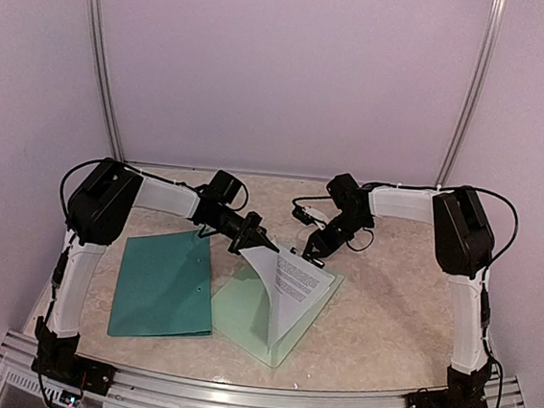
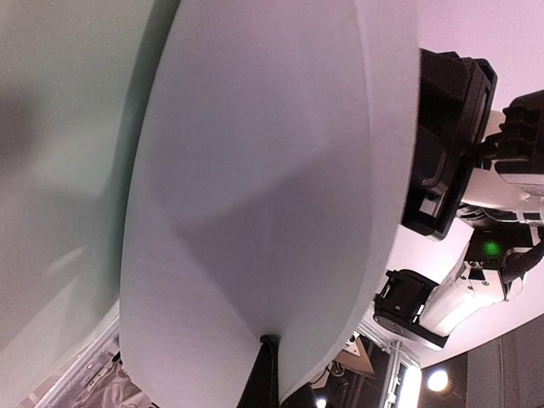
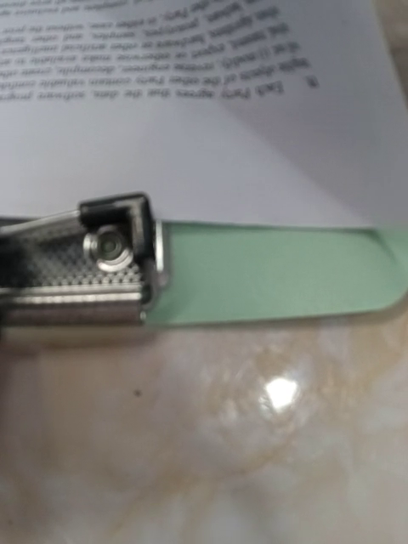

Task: Put the files into the folder
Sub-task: Clamp the file with the spring clip on the folder.

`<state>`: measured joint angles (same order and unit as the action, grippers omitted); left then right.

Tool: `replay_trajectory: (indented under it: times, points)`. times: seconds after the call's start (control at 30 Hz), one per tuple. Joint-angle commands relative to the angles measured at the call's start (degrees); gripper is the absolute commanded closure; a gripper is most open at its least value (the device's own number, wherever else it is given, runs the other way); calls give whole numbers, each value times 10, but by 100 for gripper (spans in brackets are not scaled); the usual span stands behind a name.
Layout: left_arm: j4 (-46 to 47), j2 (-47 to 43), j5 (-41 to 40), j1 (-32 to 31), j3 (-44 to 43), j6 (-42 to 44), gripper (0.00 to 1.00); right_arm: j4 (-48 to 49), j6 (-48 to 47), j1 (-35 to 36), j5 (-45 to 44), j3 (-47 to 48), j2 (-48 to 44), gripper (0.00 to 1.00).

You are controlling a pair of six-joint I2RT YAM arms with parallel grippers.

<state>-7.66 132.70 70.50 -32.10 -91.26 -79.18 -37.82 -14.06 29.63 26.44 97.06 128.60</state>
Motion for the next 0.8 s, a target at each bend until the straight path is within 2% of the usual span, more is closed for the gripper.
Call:
replay_trajectory:
  times: [0.0, 0.17, 0.3, 0.43, 0.77]
  points:
    - [9, -15, -8, -3, 2, 4, 100, -15, 15, 4, 20, 8, 18, 100]
    - [-14, -17, -4, -1, -6, 31, 100, -16, 13, 4, 12, 7, 17, 100]
    - [-166, -27, -29, 7, -49, 133, 100, -20, 10, 4, 7, 8, 17, 100]
    - [-266, -27, -46, 13, -90, 200, 100, -21, 9, 4, 5, 8, 18, 100]
    - [-291, -17, -57, 23, -123, 218, 100, -25, 5, 8, -2, 3, 17, 100]
